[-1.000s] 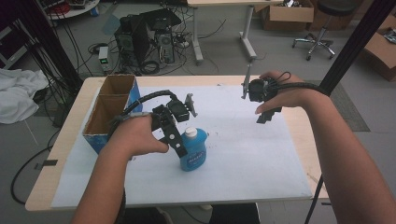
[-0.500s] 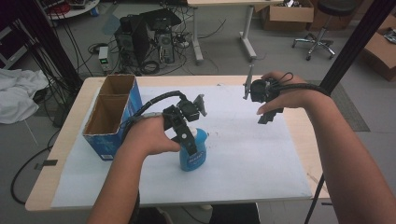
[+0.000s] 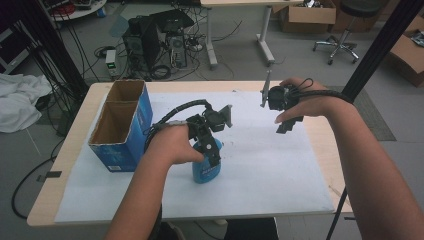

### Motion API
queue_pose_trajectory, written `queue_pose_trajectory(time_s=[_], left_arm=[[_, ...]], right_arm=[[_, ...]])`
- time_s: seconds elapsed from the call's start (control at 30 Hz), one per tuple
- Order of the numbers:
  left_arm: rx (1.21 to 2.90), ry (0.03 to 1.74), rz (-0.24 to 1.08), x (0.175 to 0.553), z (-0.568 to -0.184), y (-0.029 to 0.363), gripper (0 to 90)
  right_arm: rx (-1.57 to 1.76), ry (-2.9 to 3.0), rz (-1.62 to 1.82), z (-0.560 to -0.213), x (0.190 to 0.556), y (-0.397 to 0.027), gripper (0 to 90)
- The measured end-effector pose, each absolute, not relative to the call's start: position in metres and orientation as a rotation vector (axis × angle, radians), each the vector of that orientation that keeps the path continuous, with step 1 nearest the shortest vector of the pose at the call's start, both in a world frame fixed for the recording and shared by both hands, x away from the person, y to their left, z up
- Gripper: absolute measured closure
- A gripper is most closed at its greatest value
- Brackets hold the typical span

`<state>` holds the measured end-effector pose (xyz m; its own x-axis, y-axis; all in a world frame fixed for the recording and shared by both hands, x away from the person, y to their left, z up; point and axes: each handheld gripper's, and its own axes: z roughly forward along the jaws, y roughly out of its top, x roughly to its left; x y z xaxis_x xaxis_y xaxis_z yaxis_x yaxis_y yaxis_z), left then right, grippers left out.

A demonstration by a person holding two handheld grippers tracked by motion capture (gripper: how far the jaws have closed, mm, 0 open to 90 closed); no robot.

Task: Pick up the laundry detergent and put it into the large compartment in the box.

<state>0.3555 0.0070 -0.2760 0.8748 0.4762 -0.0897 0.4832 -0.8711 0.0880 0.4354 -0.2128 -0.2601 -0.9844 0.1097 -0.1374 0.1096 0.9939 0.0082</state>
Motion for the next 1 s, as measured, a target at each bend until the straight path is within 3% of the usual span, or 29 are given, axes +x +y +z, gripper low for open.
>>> queue_pose_trajectory(time_s=[0.47,1.0], left_arm=[[2.969,0.757,-0.112,0.364,-0.288,-0.003,0.8],[3.009,0.762,-0.056,0.363,-0.295,-0.007,11.7]], right_arm=[[0.187,3.006,-0.005,-0.264,0.44,-0.219,15.8],[0.201,3.015,0.002,-0.267,0.442,-0.22,15.8]])
